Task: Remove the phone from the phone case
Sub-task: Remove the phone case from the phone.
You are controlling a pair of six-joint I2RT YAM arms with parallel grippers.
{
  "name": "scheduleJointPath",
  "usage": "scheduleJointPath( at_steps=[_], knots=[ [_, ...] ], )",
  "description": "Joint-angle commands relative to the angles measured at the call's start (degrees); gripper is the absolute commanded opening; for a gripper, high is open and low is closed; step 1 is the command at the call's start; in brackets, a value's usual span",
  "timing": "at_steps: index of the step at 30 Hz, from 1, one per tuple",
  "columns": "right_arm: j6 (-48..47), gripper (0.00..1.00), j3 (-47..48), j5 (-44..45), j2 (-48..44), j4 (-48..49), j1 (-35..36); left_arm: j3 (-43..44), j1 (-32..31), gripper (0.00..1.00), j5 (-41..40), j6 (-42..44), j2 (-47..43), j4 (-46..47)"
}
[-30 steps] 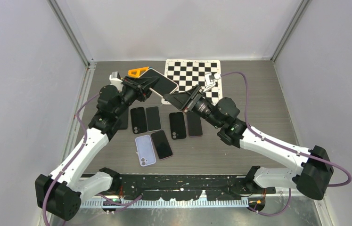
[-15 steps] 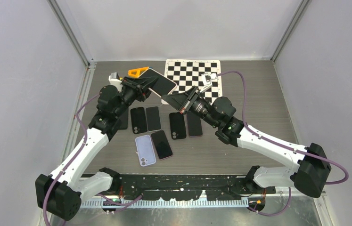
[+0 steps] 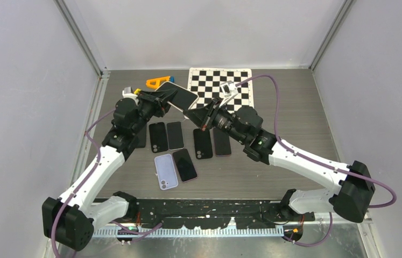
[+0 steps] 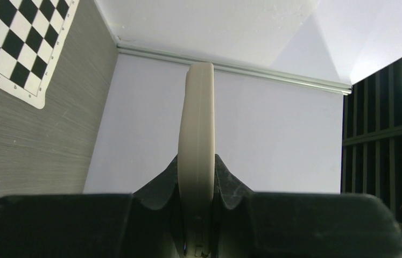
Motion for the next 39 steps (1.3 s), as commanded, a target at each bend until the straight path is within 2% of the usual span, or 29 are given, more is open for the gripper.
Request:
scheduleJointPath(
  at_steps=[1,8,12,13,14,15,16,17,19,21,23,28,31,35,39],
  knots=[
    [-12.1,0.01,0.8,7.6,4.1,-14.9,-0.6,1.9,-1.1,0.0,4.3,-2.2,-1.9,6.9],
    [-13.7,0.0,2.4,11.5,3.2,-18.9,-0.5,1.2,-1.1,0.0,3.8,-2.5,-2.0,7.2],
    [-12.9,0.0,0.7,8.8,0.8,-17.4,-0.5,0.9,-1.1,0.0,3.5,-1.7,-1.9,7.2],
    [-12.2,0.03,-0.2,6.2,-0.5,-16.1,-0.6,0.8,-1.1,0.0,3.3,-1.3,-1.9,7.3],
    [-11.9,0.09,-0.6,4.5,-1.1,-15.5,-1.0,0.7,-1.1,0.0,3.0,0.0,-1.9,7.9],
    [-11.5,0.25,-1.1,-0.8,-2.3,-14.8,-1.3,1.0,-1.0,0.0,2.9,1.7,-1.6,8.9],
    [-11.4,0.35,-1.2,-3.2,-2.8,-14.8,-2.2,1.7,-0.6,0.0,4.4,3.6,-1.1,9.5],
    [-11.0,0.52,-1.3,-7.7,-3.8,-15.4,-2.6,2.7,0.3,0.0,6.9,5.5,-0.4,10.0],
    [-10.4,0.68,-1.7,-13.0,-5.7,-16.3,-4.4,5.4,2.3,0.0,13.6,9.4,1.6,10.8],
    [-9.6,0.79,-3.0,-17.3,-8.1,-16.2,-6.5,7.7,3.9,0.0,20.6,12.6,3.9,10.7],
    [-8.7,0.85,-4.4,-20.7,-10.8,-15.8,-8.6,8.6,5.0,0.0,26.4,14.9,5.5,11.4],
    [-7.3,0.88,-5.1,-27.8,-15.8,-15.4,-12.1,9.3,6.0,0.0,37.8,24.0,7.3,10.6],
    [-6.8,0.87,-3.6,-31.9,-15.7,-15.4,-12.3,11.5,6.1,0.0,44.8,33.1,7.5,4.2],
    [-5.6,0.82,-0.3,-41.7,-10.9,-15.8,-11.8,12.8,6.1,0.0,48.4,43.4,5.5,-5.1],
    [-8.4,0.81,2.8,-40.6,-5.9,-21.0,-9.8,12.7,6.1,0.0,53.4,46.8,4.7,-7.1]
  ],
)
